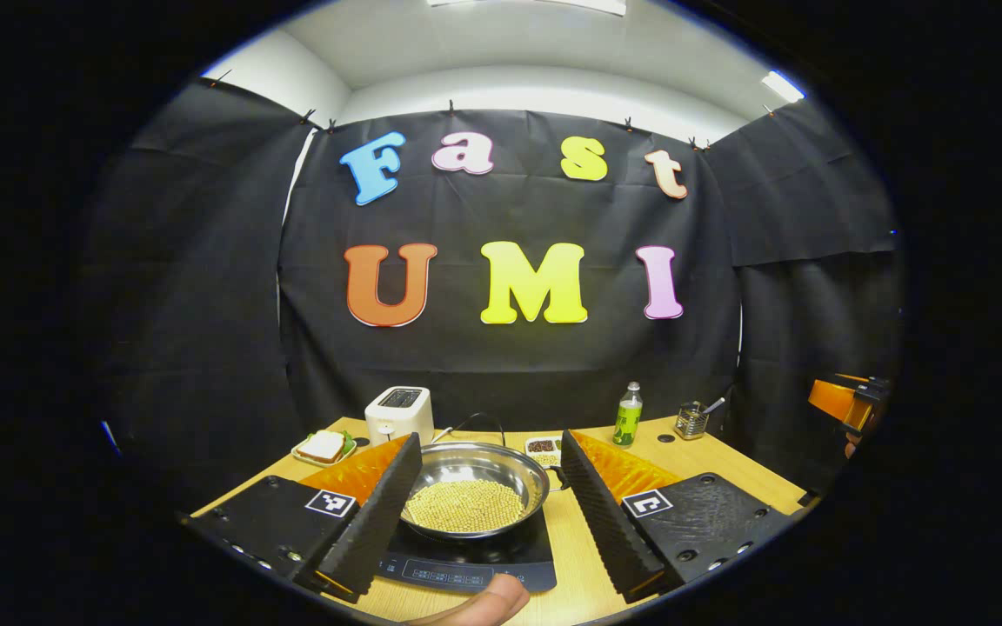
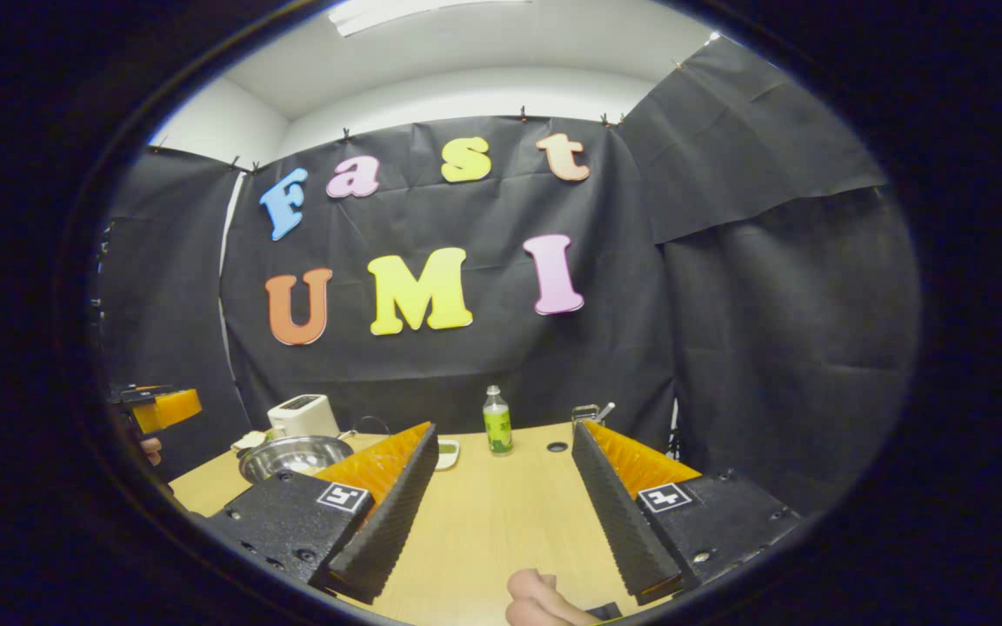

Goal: First push the handle of the pot to place it horizontally, then grasp the pot with both hands and set it on the induction cooktop.

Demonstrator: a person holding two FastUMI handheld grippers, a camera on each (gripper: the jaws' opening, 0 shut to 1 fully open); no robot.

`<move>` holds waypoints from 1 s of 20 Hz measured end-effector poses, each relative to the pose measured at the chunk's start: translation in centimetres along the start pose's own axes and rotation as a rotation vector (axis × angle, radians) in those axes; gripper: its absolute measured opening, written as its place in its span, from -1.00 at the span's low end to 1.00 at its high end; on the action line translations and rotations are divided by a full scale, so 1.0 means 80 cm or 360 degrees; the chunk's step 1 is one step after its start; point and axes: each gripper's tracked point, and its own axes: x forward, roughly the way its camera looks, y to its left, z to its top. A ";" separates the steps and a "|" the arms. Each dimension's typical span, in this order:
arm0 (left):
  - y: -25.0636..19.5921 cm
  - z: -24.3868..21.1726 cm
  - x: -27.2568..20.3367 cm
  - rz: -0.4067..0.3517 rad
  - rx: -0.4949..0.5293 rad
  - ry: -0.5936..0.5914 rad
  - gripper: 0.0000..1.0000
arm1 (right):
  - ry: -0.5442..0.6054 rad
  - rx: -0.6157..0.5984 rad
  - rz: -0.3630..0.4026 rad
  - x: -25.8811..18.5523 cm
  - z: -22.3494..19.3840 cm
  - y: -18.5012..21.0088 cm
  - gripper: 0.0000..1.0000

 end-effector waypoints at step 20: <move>-0.078 0.103 -0.110 -0.0093 -0.0032 -0.0352 0.89 | -0.0275 -0.0051 -0.0073 -0.119 0.075 -0.021 0.93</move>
